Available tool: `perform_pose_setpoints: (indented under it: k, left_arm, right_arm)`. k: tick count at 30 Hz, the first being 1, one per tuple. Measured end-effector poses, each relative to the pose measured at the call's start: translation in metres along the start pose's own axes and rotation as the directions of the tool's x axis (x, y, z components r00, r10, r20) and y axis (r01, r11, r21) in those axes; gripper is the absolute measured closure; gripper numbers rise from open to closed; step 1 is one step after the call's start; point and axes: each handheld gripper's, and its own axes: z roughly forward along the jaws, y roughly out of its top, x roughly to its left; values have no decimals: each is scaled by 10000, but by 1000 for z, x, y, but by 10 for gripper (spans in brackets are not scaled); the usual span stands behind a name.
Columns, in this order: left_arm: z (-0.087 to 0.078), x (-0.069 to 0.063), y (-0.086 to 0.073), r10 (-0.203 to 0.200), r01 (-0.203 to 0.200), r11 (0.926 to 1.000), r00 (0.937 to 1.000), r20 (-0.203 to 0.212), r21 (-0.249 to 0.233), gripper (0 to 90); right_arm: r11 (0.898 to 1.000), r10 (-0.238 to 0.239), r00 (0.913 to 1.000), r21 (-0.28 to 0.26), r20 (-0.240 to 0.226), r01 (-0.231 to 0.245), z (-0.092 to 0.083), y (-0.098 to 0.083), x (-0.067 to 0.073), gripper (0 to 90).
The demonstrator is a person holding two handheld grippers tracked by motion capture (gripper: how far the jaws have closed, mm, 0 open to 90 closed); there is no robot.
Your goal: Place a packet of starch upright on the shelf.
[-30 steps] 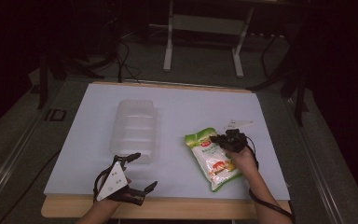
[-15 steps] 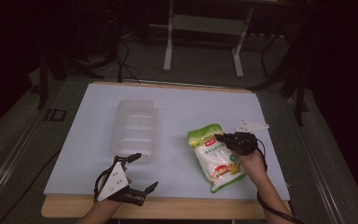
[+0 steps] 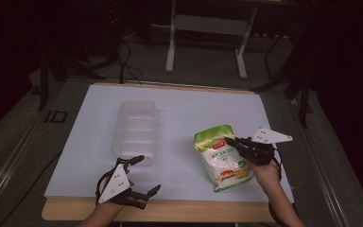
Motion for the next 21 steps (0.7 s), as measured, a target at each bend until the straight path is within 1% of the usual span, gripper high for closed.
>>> perform_pose_setpoints:
  k: [2,3,4,7,8,10,12,14,15,16,17,18,19,20,21]
  left_arm:
    - [0,0,0,15,-15,10000,10000,2,9,12]
    - [0,-1,1,0,1,10000,9999,171,-66,12]
    - [0,-1,1,-20,23,9999,9997,248,-115,12]
    - [1,-3,4,100,-98,9999,9996,251,-76,12]
    - [1,-4,4,78,-76,9999,9997,241,-92,12]
    - [2,-4,6,-38,41,9999,9998,218,-152,12]
    - [3,-4,9,-257,264,9992,9994,236,-316,12]
    - [3,-4,9,-257,264,9992,9994,236,-316,12]
    - [7,-4,13,-415,429,9978,9987,286,-502,12]
    - [8,-4,15,-426,440,9979,9987,292,-481,13]
    - [10,-4,16,-397,416,9979,9985,368,-501,30]
    - [12,-4,17,-408,430,9979,9981,456,-490,33]
    - [12,-4,17,-408,430,9979,9981,456,-490,33]
    - [14,-5,19,-447,471,9979,9975,544,-438,33]
    - [17,-6,23,-626,653,9973,9951,769,-333,33]
  right_arm:
    - [9998,-38,10000,-185,-14,38,-6,2,3,861]
    - [9996,-79,10000,-282,18,80,-10,4,5,861]
    - [9994,-113,9999,-336,34,114,-12,5,7,862]
    - [9980,-35,10000,-624,-9,34,-19,8,9,863]
    - [9975,-20,10000,-707,12,21,-21,10,10,863]
    - [9962,-2,10000,-876,54,7,-25,13,12,864]
    - [9945,31,9999,-1050,115,-19,-28,17,15,864]
    - [9938,37,9999,-1113,129,-22,-29,19,16,864]
    - [9917,-3,9999,-1284,173,26,-32,25,19,863]
    - [9906,0,9999,-1365,137,19,-34,28,20,863]
    - [9896,3,10000,-1439,86,10,-35,31,22,863]
    - [9883,-47,10000,-1524,67,57,-36,34,23,863]
    - [9866,-62,10000,-1630,31,67,-37,37,25,863]
    - [9866,-62,10000,-1630,31,67,-37,37,25,863]
    - [9832,-126,9998,-1822,-138,99,-39,43,30,863]
